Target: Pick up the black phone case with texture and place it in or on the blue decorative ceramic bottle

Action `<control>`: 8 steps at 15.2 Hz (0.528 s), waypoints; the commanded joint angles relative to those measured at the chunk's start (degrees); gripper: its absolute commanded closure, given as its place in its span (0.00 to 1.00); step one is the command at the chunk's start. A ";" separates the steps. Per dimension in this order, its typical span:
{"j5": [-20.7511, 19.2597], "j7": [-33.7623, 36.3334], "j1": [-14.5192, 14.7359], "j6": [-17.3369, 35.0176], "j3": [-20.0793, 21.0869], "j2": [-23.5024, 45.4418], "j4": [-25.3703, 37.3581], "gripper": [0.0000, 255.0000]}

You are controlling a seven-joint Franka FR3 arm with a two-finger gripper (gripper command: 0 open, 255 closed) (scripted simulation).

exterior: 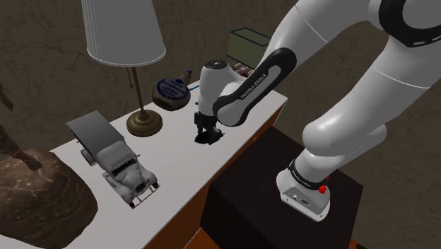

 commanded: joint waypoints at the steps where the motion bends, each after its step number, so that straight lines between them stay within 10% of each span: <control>1: 4.14 -2.95 -0.16 -1.57 0.81 -2.21 0.22 1.00; 8: 15.99 -11.52 2.71 -8.73 -0.51 -11.04 1.11 1.00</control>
